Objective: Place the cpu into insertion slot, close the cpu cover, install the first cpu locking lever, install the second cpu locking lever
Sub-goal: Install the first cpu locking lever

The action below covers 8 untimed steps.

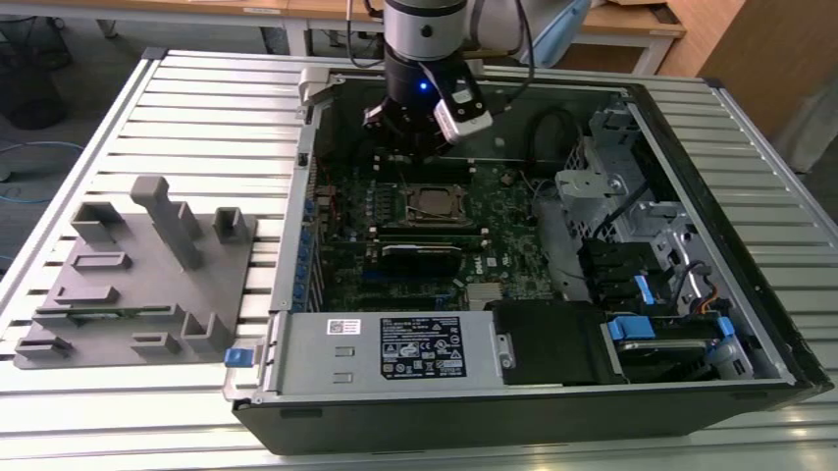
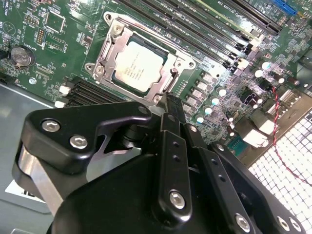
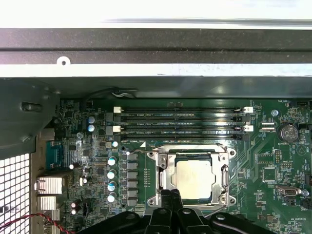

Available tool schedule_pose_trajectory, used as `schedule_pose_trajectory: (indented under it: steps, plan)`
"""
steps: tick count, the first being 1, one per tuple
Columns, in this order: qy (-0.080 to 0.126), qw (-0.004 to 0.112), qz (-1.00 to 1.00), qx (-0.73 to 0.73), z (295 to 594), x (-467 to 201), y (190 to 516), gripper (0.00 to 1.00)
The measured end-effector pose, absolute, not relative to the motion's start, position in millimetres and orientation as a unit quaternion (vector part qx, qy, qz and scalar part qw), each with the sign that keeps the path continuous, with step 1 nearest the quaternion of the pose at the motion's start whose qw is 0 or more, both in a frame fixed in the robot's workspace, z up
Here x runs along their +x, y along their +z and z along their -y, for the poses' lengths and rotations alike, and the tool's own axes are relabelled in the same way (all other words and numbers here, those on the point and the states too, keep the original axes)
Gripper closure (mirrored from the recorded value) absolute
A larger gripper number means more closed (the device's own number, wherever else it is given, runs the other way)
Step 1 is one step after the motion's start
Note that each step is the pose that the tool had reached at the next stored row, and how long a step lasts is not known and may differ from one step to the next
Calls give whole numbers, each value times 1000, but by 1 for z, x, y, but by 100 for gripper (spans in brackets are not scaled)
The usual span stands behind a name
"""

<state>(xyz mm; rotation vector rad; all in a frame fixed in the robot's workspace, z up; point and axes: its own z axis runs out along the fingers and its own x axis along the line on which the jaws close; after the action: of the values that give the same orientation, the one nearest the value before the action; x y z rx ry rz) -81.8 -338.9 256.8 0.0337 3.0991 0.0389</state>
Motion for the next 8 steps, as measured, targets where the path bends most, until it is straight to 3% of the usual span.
schedule_pose_trajectory:
  steps: [8]
  plan:
    - [13, 21, -1000, 11, 339, -85, 257, 89]
